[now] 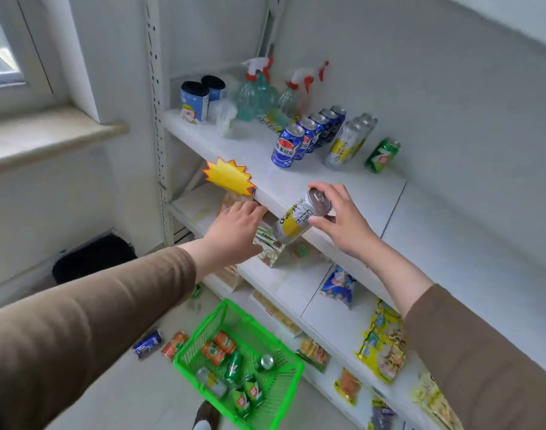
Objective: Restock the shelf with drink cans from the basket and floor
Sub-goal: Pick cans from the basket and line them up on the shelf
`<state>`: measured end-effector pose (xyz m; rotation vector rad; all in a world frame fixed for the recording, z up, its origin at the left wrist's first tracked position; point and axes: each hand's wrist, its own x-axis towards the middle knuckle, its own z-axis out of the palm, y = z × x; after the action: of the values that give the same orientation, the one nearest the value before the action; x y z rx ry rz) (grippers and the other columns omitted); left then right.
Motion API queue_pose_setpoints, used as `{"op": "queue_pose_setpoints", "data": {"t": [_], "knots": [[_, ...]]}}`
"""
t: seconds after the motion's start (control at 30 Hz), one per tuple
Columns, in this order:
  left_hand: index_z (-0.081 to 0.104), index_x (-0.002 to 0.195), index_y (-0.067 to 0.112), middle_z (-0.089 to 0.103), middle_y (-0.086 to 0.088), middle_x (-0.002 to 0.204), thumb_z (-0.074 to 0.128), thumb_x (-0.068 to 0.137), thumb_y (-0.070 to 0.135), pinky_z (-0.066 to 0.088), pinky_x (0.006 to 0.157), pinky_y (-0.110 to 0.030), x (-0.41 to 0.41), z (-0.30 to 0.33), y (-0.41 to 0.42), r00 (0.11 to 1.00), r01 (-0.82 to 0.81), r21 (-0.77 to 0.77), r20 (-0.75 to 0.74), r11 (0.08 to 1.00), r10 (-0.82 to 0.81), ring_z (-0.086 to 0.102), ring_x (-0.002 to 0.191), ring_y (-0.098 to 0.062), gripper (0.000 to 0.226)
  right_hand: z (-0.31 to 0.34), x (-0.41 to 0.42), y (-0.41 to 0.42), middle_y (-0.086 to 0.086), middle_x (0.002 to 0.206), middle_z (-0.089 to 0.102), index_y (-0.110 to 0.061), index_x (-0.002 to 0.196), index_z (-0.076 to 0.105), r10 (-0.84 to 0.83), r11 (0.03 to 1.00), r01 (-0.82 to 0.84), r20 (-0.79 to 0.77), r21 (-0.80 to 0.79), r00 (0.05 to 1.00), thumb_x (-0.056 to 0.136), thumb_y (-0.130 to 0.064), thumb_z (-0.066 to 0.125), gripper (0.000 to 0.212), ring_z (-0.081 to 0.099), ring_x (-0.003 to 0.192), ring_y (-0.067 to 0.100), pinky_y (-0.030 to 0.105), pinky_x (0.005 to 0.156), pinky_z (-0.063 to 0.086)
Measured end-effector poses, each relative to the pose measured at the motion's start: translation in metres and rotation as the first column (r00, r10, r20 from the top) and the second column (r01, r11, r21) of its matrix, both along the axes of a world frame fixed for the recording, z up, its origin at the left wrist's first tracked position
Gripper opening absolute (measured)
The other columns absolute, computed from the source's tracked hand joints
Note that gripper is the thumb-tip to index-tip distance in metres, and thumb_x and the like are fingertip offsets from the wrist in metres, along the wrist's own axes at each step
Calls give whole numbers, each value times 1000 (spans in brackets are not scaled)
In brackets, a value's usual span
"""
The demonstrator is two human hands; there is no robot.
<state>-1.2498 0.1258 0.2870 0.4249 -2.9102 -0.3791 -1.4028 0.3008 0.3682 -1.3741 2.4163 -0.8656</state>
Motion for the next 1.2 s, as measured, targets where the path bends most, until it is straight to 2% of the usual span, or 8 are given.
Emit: {"op": "queue_pose_setpoints", "data": {"t": [0.23,0.47,0.6,0.7,0.8,0.87,0.97,1.2], "knots": [[30,147,16,37,-8,144,72,80,46,37,105,-42,-79,32,-14,998,11,-5,60,1000,-10,36,132,-29,84,23,-83,-22,0,133,41,-26,142,46,2,995,4,-60,95,998,92,-8,68,58,43,118,11,23,99,38],[26,149,17,36,-7,147,71,81,46,37,104,-40,-126,44,-14,998,36,-23,53,999,-35,36,132,-28,86,26,-137,-35,-3,147,36,-29,145,44,58,974,-55,-5,222,998,95,0,59,59,43,128,9,32,112,39],[25,150,17,35,-6,148,72,81,46,38,105,-40,-138,44,-15,998,50,-25,49,998,-49,37,132,-27,88,26,-142,-36,-8,157,26,-33,151,37,55,975,-66,54,210,997,96,3,57,69,32,139,7,35,120,31],[24,150,17,35,-7,149,72,81,46,37,106,-40,-141,39,-18,996,61,-14,70,998,-60,36,133,-28,90,6,-128,-28,-13,162,16,-40,157,10,-126,991,132,301,3,945,89,-6,73,99,38,138,12,26,104,42],[23,151,17,34,-6,150,72,81,46,36,107,-40,-143,32,-22,994,64,-6,92,998,-63,34,135,-27,91,-34,-107,-31,-3,152,36,-30,153,15,-376,890,453,473,-57,797,78,-17,85,103,54,120,16,26,88,45],[22,151,17,33,-6,151,72,81,45,35,108,-40,-144,28,-24,993,62,0,101,998,-62,33,136,-27,91,-61,-99,-39,3,133,56,-25,143,26,-460,838,543,472,-48,752,71,-24,90,96,63,107,17,31,87,52],[21,151,17,32,-7,152,72,81,45,35,109,-40,-148,22,-26,992,52,8,114,999,-53,32,137,-27,91,-84,-87,-54,1,112,64,-21,127,36,-535,786,613,405,-85,741,70,-29,90,79,64,93,16,32,87,53],[22,151,17,32,-7,153,69,83,46,34,110,-39,-170,12,-27,996,-12,29,86,1000,9,33,138,-27,88,-100,-111,-71,4,116,64,-23,122,47,-590,761,638,283,-117,756,72,-36,86,65,64,104,25,41,90,55]]}}
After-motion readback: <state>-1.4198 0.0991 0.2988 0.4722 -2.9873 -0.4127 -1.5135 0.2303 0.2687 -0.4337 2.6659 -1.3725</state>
